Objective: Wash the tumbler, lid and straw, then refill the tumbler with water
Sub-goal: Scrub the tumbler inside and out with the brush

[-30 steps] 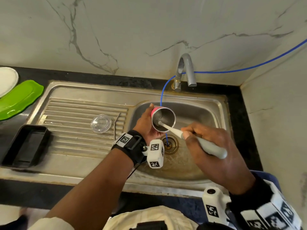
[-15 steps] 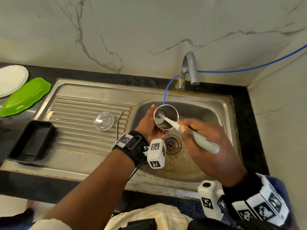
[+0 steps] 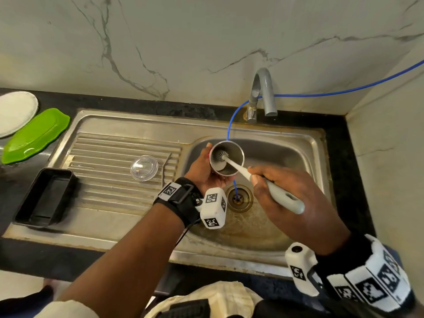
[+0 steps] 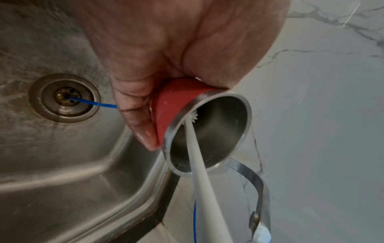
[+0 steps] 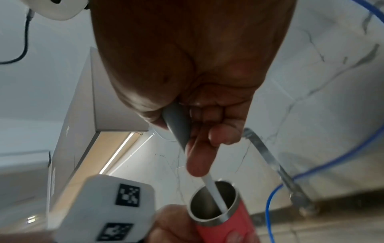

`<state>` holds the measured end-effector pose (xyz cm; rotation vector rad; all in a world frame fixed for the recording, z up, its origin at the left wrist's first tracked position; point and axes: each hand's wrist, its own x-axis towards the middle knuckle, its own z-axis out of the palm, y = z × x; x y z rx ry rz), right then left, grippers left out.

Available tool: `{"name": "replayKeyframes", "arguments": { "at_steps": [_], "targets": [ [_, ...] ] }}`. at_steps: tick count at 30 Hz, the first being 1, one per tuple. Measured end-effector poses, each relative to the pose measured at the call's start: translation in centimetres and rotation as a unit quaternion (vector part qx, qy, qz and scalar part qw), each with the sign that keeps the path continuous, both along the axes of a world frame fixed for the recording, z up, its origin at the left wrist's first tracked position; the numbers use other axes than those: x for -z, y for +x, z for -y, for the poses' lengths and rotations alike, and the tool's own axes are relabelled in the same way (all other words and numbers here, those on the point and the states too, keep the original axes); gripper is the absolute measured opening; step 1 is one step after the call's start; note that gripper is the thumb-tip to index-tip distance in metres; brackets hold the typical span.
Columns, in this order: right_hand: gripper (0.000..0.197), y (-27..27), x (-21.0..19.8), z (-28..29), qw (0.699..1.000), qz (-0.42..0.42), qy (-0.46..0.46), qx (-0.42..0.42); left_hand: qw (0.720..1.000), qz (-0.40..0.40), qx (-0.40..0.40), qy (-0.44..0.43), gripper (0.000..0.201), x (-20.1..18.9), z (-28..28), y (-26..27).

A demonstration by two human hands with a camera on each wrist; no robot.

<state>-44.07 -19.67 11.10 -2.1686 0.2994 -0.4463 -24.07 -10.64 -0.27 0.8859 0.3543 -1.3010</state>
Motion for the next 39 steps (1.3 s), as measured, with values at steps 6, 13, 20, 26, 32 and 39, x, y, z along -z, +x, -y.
{"name": "replayKeyframes", "arguments": {
  "at_steps": [6, 13, 20, 26, 32, 39],
  "targets": [
    [0.016, 0.1, 0.1, 0.5, 0.996, -0.028, 0.079, 0.011, 0.999, 0.005, -0.006, 0.033, 0.069, 0.3, -0.6, -0.1],
    [0.018, 0.1, 0.4, 0.5, 0.999, -0.029, 0.041, -0.008, 0.999, 0.007, 0.001, 0.051, 0.072, 0.1, -0.3, 0.0],
    [0.02, -0.3, 1.1, 1.8, 1.0, -0.021, -0.014, 0.017, 0.999, -0.004, -0.004, 0.041, 0.074, 0.1, 0.2, -0.4],
    [0.019, -0.8, 0.6, 1.6, 0.999, -0.039, 0.021, -0.018, 0.999, 0.01, 0.013, 0.051, 0.068, -0.7, 0.8, -1.1],
    [0.025, -0.8, 0.9, 1.9, 0.998, -0.038, -0.049, 0.008, 0.998, 0.004, 0.0, 0.058, 0.066, -0.9, 0.8, -1.4],
    [0.031, -1.1, 0.1, 2.7, 0.996, -0.061, -0.06, 0.005, 0.998, 0.013, 0.007, 0.058, 0.07, -0.9, 0.7, -1.6]
  ]
}}
